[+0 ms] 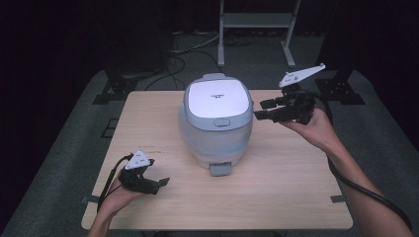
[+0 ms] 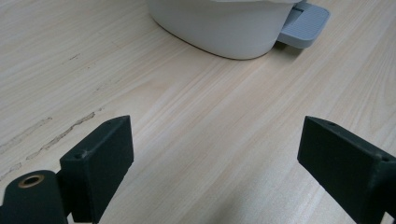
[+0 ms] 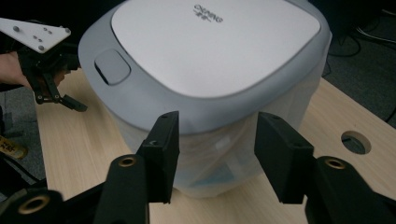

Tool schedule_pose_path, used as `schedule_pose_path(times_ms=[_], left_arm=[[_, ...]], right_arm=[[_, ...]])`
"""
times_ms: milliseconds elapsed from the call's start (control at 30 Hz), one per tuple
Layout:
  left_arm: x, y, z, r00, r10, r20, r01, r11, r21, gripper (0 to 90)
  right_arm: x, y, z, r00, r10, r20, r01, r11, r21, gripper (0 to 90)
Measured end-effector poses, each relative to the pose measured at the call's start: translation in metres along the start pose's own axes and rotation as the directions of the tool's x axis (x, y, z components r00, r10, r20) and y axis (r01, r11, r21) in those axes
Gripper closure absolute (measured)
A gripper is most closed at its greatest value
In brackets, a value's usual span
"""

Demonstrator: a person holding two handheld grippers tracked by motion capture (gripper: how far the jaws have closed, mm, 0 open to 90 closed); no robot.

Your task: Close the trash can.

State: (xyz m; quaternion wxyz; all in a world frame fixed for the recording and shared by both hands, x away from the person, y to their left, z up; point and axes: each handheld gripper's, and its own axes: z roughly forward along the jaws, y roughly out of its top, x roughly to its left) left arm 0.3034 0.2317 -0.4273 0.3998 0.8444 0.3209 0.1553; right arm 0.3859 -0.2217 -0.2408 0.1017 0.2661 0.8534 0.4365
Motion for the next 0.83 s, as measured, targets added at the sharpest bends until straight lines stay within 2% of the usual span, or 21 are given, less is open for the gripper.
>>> schedule_pose_path(times_ms=[333,833], left_arm=[[-0.001,-0.001,0.001,1.0000,0.003,-0.002,-0.003,1.0000,0.008,9.7],[-0.002,-0.001,0.001,1.0000,0.006,-0.002,-0.006,1.0000,0.007,9.7]], right_arm=[[-0.003,-0.036,-0.006,0.9988,0.042,0.024,-0.043,0.999,0.015,39.8],[-0.006,-0.089,-0.003,0.9931,0.110,0.041,-0.111,0.993,0.034,32.4]])
